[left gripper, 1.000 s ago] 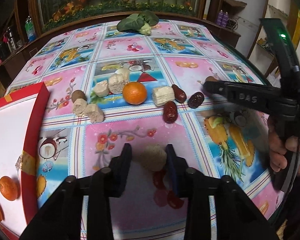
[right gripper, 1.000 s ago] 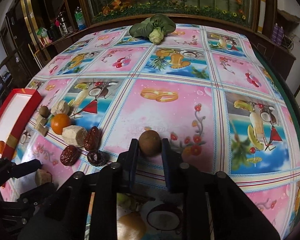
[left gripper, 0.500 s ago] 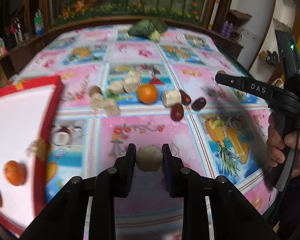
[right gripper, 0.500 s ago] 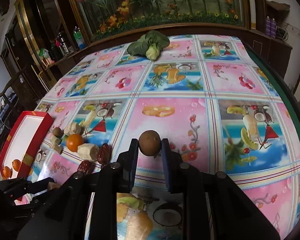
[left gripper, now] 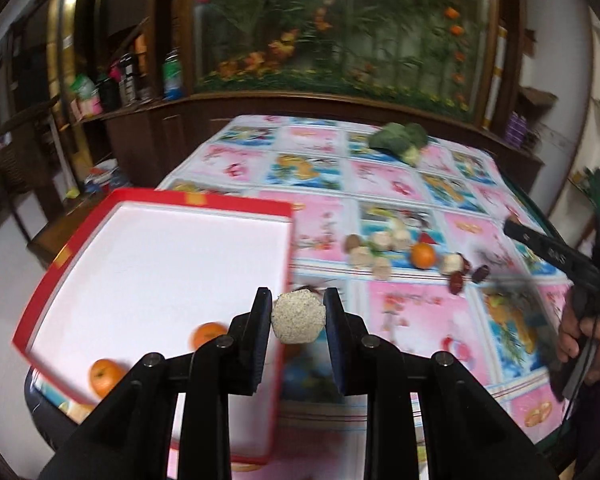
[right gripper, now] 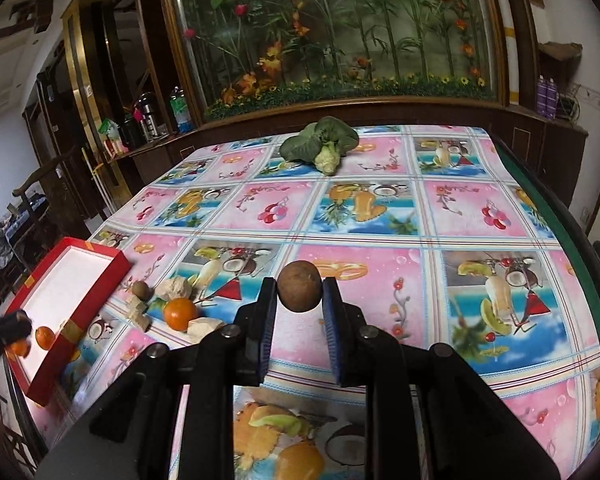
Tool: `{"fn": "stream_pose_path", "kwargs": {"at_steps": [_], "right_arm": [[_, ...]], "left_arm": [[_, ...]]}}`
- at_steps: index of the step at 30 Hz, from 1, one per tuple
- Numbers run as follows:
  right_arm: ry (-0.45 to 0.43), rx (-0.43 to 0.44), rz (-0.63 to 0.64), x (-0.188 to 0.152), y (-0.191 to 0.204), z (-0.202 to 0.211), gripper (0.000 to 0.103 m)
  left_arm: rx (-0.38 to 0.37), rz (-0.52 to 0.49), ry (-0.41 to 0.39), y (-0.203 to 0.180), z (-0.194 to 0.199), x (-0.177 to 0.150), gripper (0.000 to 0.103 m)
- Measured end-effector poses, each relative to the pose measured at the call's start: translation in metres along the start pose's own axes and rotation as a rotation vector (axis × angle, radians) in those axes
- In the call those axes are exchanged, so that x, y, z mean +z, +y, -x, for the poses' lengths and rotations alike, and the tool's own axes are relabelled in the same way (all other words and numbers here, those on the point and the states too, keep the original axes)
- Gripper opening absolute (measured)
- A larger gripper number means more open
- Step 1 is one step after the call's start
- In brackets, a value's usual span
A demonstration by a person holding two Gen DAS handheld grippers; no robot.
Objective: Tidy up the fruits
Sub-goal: 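Carry rice cake and kiwi into the tray and open both tools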
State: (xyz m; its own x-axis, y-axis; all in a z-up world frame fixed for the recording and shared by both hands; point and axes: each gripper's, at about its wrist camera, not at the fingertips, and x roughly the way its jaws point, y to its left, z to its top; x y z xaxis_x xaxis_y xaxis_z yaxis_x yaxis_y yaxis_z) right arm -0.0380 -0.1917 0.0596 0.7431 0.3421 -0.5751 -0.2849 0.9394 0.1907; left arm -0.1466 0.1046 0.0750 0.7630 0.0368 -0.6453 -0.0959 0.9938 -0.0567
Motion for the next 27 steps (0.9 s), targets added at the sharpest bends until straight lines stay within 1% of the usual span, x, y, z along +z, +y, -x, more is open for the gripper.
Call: {"fn": "stream_pose_path", "kwargs": {"at_steps": [2, 5, 8, 10, 11, 14, 17, 19, 21, 23, 25, 27], "right_arm": [[0.016, 0.016, 0.012, -0.001, 0.010, -0.001, 0.025], [0.026, 0.065, 0.047, -0.004, 0.035, 0.001, 0.025], [0.026, 0.163, 0.077, -0.008, 0.073, 0.004, 0.025], [0.042, 0.230, 0.092, -0.012, 0.104, 0.000, 0.025], [0.059, 0.278, 0.101, -0.014, 0.123, -0.004, 0.025], [0.092, 0.390, 0.130, -0.019, 0.174, -0.011, 0.025], [0.106, 0.480, 0.163, -0.027, 0.217, -0.015, 0.025], [0.137, 0.543, 0.191, -0.036, 0.247, -0.019, 0.025], [0.170, 0.593, 0.230, -0.046, 0.268, -0.021, 0.025], [0.204, 0.618, 0.281, -0.057, 0.282, -0.021, 0.025], [0.219, 0.610, 0.348, -0.068, 0.293, -0.021, 0.025], [0.244, 0.603, 0.365, -0.072, 0.295, -0.025, 0.025]], "left_arm": [[0.021, 0.024, -0.008, 0.014, 0.002, -0.001, 0.025], [0.074, 0.054, -0.021, 0.035, 0.006, -0.002, 0.025], [0.122, 0.100, -0.039, 0.063, 0.011, -0.003, 0.025], [0.160, 0.128, -0.048, 0.078, 0.013, -0.003, 0.025], [0.195, 0.147, -0.054, 0.090, 0.014, -0.004, 0.025], [0.249, 0.192, -0.054, 0.116, 0.015, -0.008, 0.025], [0.269, 0.222, -0.042, 0.133, 0.014, -0.015, 0.025], [0.277, 0.235, -0.030, 0.142, 0.012, -0.019, 0.025], [0.282, 0.240, -0.022, 0.146, 0.008, -0.022, 0.025], [0.289, 0.239, -0.019, 0.149, 0.005, -0.024, 0.025], [0.296, 0.242, -0.010, 0.151, 0.000, -0.025, 0.025], [0.298, 0.241, -0.004, 0.152, -0.002, -0.027, 0.025]]}}
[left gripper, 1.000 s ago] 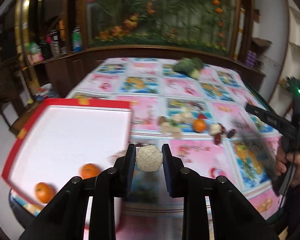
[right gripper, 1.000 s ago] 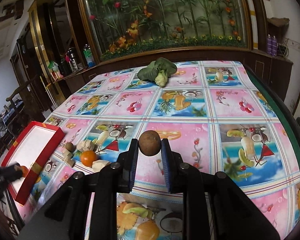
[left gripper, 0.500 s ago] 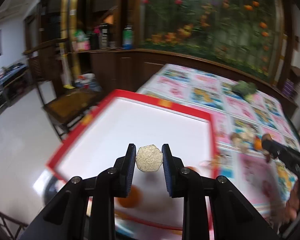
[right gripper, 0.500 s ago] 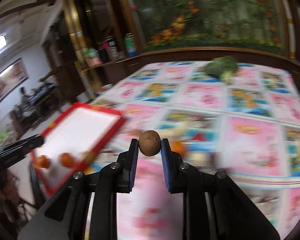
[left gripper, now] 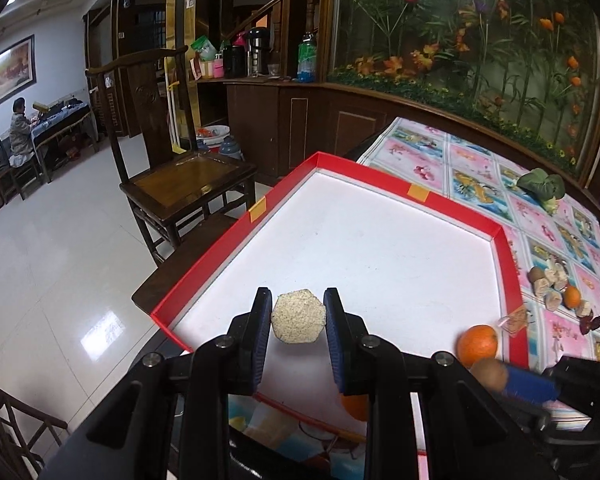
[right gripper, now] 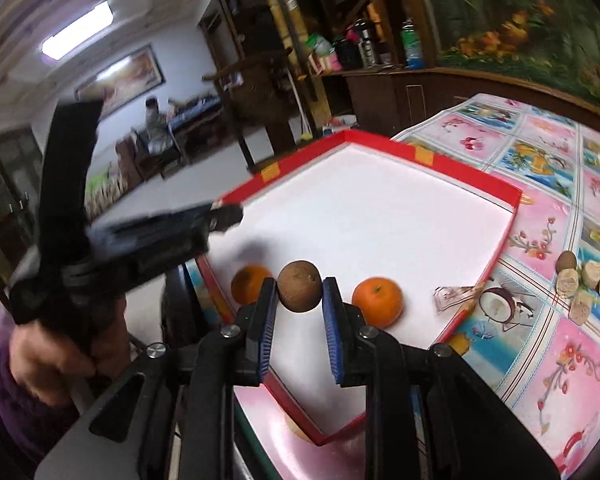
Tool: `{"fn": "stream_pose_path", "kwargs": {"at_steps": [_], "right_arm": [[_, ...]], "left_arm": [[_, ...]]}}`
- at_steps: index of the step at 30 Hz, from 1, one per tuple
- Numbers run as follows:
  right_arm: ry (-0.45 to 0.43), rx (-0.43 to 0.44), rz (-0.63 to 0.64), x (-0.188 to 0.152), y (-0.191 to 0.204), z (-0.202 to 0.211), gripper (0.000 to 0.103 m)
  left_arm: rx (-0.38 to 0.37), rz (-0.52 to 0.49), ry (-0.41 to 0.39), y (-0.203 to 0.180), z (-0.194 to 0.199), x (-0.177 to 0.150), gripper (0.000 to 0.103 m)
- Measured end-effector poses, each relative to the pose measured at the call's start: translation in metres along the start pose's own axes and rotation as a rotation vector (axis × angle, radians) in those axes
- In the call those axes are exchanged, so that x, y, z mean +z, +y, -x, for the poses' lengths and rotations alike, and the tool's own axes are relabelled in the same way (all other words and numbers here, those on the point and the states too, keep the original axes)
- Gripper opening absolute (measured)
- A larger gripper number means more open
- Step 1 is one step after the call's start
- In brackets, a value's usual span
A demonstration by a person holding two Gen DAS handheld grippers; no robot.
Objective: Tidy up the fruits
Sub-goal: 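Carry rice cake and kiwi into the tray and open both tools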
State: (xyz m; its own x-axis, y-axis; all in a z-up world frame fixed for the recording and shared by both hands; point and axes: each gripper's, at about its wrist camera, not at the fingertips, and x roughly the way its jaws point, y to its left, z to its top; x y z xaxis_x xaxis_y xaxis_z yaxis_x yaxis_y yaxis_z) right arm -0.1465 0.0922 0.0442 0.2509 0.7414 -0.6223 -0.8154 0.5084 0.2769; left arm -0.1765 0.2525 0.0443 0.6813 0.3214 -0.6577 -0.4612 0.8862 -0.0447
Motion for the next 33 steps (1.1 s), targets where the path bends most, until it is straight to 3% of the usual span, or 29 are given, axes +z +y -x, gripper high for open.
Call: {"fn": "stream_pose_path", "kwargs": {"at_steps": [9, 15, 17, 20, 27, 33], "right_arm": [[0.155, 0.048, -0.074, -0.006, -0.013, -0.023, 0.025], [0.174, 0.035, -0.048, -0.008, -0.009, -0.026, 0.026], [0.180, 0.024, -0.034, -0.007, -0.009, -0.025, 0.026], [0.160, 0.018, -0.031, -0.006, -0.014, -0.020, 0.028], [0.028, 0.027, -0.084, 0.003, -0.031, 0.015, 0.029], [-0.046, 0.008, -0.189, 0.012, -0.062, 0.037, 0.029]], "left_arm": [[0.003, -0.014, 0.059, -0.003, -0.015, -0.006, 0.025], [0.024, 0.002, 0.090, 0.000, -0.018, -0.009, 0.026], [0.033, -0.002, 0.091, -0.001, -0.016, -0.008, 0.037], [0.040, 0.005, 0.080, -0.004, -0.011, -0.006, 0.056], [0.034, -0.029, 0.018, -0.022, 0.012, 0.001, 0.060], [-0.041, -0.141, 0.002, -0.060, 0.031, -0.002, 0.063]]}}
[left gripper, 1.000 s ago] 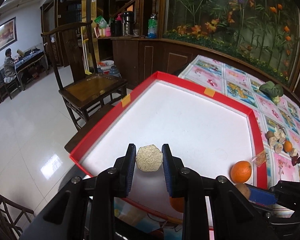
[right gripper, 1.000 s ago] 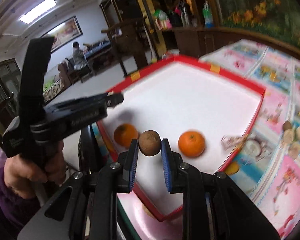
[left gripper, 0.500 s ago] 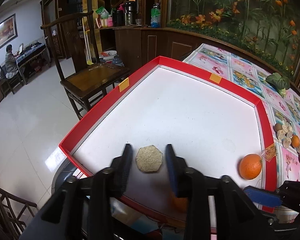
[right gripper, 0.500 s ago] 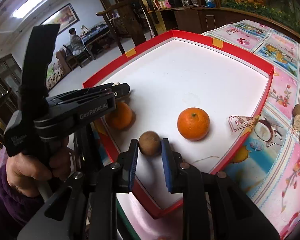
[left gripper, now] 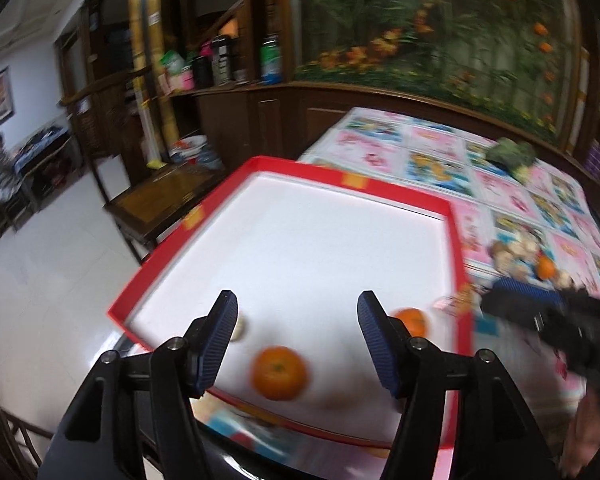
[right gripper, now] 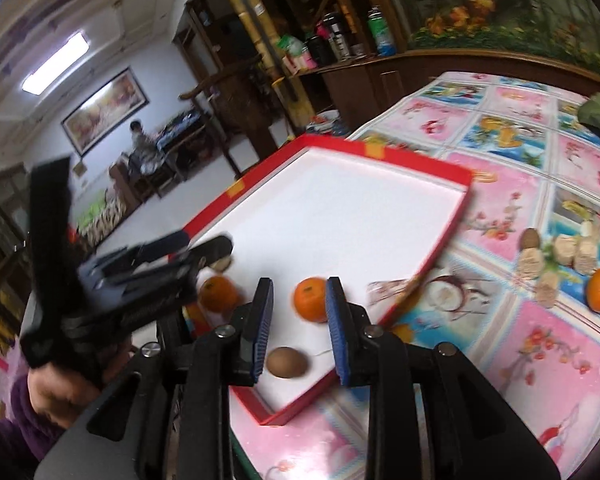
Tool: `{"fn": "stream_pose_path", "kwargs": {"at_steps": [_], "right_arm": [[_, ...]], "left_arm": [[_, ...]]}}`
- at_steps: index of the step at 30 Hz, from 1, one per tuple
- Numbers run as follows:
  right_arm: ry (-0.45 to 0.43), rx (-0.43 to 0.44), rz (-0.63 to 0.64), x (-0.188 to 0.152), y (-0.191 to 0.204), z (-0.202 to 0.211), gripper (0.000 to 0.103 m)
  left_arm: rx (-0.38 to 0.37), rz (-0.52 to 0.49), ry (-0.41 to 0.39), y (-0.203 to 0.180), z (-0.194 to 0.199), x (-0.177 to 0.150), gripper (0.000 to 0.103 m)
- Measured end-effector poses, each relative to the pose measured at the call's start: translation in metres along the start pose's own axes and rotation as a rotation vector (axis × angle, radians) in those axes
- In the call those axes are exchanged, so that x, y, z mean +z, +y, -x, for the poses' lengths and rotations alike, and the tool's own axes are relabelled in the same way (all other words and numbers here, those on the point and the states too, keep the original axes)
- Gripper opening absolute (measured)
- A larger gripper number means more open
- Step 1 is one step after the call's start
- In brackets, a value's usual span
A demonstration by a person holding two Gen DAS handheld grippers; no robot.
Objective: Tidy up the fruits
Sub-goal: 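Carry rice cake and kiwi into the tray and open both tools, then grasp a red date with the left tool while the right grasps a dark date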
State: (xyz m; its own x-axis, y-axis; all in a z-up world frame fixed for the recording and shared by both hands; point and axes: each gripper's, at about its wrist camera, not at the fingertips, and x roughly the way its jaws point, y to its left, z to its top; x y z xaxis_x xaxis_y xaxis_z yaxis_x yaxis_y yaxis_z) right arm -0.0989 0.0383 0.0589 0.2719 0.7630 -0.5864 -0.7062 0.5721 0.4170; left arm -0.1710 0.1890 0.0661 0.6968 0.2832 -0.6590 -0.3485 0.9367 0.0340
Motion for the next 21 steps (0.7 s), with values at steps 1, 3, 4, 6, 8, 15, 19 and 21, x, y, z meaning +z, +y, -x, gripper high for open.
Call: {"fn": "stream_pose_path", "kwargs": {"at_steps": [1, 3, 4, 6, 8, 15, 19, 21], "right_arm": [[-0.008, -0.008, -0.017, 0.002, -0.007, 0.005, 0.029], [-0.021, -0.032, -0.044, 0.003, -0.022, 0.018, 0.029], [-0.023, -0.050, -0.049, 0.003, -0.028, 0.023, 0.029], [-0.022, -0.107, -0.048, -0.001, -0.049, 0.041, 0.029], [-0.038, -0.167, -0.054, -0.006, -0.066, 0.059, 0.029], [-0.046, -0.381, -0.155, -0.034, -0.158, 0.131, 0.029], [-0.003, -0.408, -0.217, -0.039, -0.185, 0.136, 0.029], [0.033, -0.413, -0.194, -0.038, -0.184, 0.126, 0.029]], "left_arm": [[-0.012, -0.019, -0.002, -0.007, 0.003, 0.000, 0.064], [-0.044, -0.055, -0.006, -0.021, 0.007, -0.002, 0.065], [-0.056, -0.068, -0.008, -0.027, 0.009, -0.003, 0.065], [-0.081, -0.094, -0.006, -0.040, 0.012, -0.005, 0.065], [-0.114, -0.118, 0.006, -0.053, 0.012, -0.008, 0.065], [-0.232, -0.201, 0.039, -0.105, 0.013, -0.015, 0.065], [-0.303, -0.246, 0.058, -0.137, 0.010, -0.013, 0.065], [-0.323, -0.267, 0.073, -0.153, 0.005, -0.013, 0.065]]}}
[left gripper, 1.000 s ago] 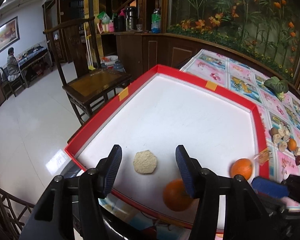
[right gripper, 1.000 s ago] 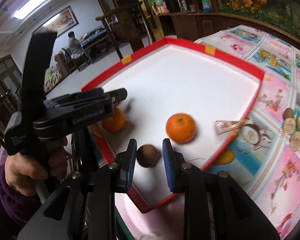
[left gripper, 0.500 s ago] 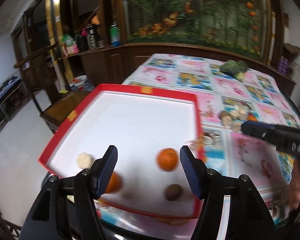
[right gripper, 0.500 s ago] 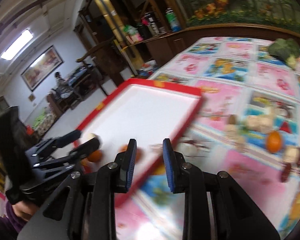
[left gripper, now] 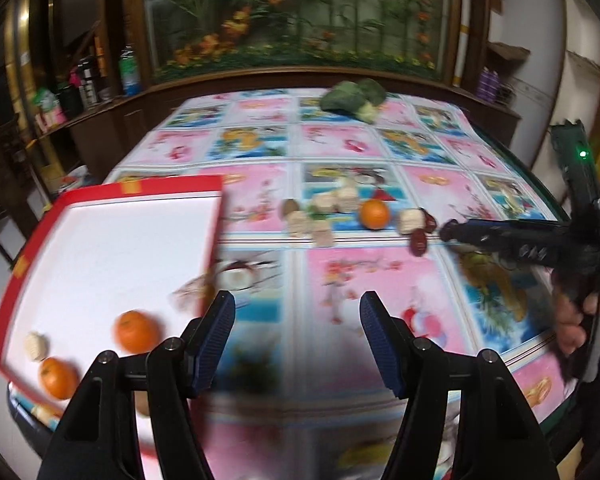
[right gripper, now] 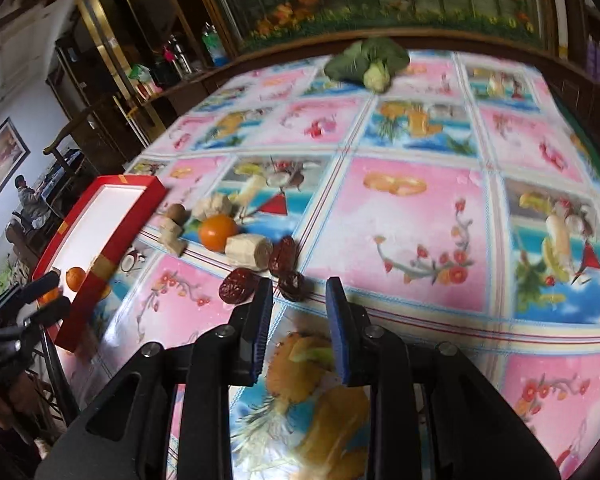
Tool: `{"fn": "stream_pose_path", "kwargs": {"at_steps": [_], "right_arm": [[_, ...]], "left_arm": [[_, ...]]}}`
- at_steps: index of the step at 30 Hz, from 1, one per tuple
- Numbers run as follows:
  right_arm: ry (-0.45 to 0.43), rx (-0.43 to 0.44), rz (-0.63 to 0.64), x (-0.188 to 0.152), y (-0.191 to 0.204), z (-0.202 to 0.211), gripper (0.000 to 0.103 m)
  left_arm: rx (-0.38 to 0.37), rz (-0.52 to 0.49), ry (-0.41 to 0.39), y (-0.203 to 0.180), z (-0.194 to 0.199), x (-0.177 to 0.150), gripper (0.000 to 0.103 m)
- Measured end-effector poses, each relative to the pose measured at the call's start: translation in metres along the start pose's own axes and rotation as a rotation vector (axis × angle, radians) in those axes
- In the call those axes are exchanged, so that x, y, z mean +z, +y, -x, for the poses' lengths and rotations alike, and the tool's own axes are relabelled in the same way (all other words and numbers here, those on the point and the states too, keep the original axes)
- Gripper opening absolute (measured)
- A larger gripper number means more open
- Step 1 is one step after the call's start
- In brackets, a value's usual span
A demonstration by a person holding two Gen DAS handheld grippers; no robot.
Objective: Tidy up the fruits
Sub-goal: 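Grasp a red date with the left tool while the right grasps a dark date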
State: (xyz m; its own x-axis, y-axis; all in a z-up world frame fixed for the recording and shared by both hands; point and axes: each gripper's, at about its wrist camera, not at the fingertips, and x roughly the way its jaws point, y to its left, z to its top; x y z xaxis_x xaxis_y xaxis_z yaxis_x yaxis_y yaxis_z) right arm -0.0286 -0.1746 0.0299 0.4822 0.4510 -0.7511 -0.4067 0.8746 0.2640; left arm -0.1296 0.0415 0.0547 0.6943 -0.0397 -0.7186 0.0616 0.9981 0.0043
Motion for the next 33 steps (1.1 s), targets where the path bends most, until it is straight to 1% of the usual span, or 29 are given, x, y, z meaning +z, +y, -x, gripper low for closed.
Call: {"fn": "stream_pose_path", "kwargs": {"at_steps": [2, 3, 4, 6, 9, 13, 14, 15, 17, 19, 21, 22, 23, 25, 27, 29, 31, 33], "right_arm": [[0.003, -0.041, 0.048, -0.004, 0.009, -0.003, 0.029], [0.005, -0.065, 0.061, -0.006, 0.010, -0.005, 0.029], [0.012, -0.070, 0.059, -0.007, 0.009, -0.007, 0.029], [0.022, -0.066, 0.035, -0.005, 0.007, -0.013, 0.029], [0.011, -0.082, 0.032, -0.003, 0.007, -0.018, 0.029], [-0.002, -0.077, 0.033, -0.002, 0.007, -0.021, 0.029], [-0.004, -0.077, 0.031, -0.002, 0.007, -0.021, 0.025], [-0.003, -0.081, 0.025, -0.001, 0.007, -0.021, 0.019], [-0.005, -0.081, -0.007, 0.000, 0.003, -0.019, 0.020], [-0.025, -0.060, -0.065, 0.003, -0.006, -0.012, 0.020], [-0.065, -0.042, -0.141, 0.005, -0.018, -0.001, 0.020], [-0.078, -0.040, -0.172, 0.005, -0.022, 0.002, 0.020], [-0.084, -0.039, -0.198, 0.006, -0.027, 0.005, 0.019], [-0.088, -0.033, -0.255, 0.005, -0.036, 0.009, 0.019], [-0.087, -0.033, -0.282, 0.005, -0.040, 0.011, 0.019], [-0.091, -0.025, -0.298, 0.005, -0.041, 0.013, 0.019], [-0.096, -0.021, -0.296, 0.005, -0.040, 0.014, 0.019], [-0.099, -0.022, -0.296, 0.005, -0.041, 0.014, 0.020]], "left_arm": [[-0.029, -0.018, 0.014, -0.012, -0.008, 0.002, 0.065], [-0.039, -0.026, 0.020, -0.016, -0.011, 0.003, 0.065], [-0.050, -0.034, 0.025, -0.020, -0.013, 0.003, 0.065], [-0.082, -0.051, 0.035, -0.028, -0.021, 0.007, 0.065], [-0.109, -0.079, 0.062, -0.039, -0.033, 0.013, 0.065], [-0.148, -0.092, 0.083, -0.052, -0.045, 0.019, 0.065], [-0.158, -0.095, 0.089, -0.055, -0.048, 0.020, 0.065], [-0.166, -0.098, 0.096, -0.058, -0.051, 0.022, 0.065], [-0.169, -0.102, 0.108, -0.063, -0.058, 0.024, 0.065], [-0.170, -0.099, 0.124, -0.067, -0.066, 0.026, 0.064], [-0.174, -0.090, 0.132, -0.069, -0.073, 0.028, 0.060], [-0.173, -0.090, 0.138, -0.071, -0.076, 0.029, 0.050], [-0.171, -0.091, 0.147, -0.073, -0.080, 0.030, 0.045], [-0.171, -0.086, 0.149, -0.076, -0.085, 0.031, 0.044], [-0.156, -0.091, 0.141, -0.079, -0.088, 0.034, 0.043], [-0.153, -0.092, 0.137, -0.082, -0.090, 0.036, 0.038], [-0.146, -0.100, 0.130, -0.086, -0.092, 0.038, 0.035], [-0.132, -0.108, 0.115, -0.088, -0.093, 0.037, 0.027]]}}
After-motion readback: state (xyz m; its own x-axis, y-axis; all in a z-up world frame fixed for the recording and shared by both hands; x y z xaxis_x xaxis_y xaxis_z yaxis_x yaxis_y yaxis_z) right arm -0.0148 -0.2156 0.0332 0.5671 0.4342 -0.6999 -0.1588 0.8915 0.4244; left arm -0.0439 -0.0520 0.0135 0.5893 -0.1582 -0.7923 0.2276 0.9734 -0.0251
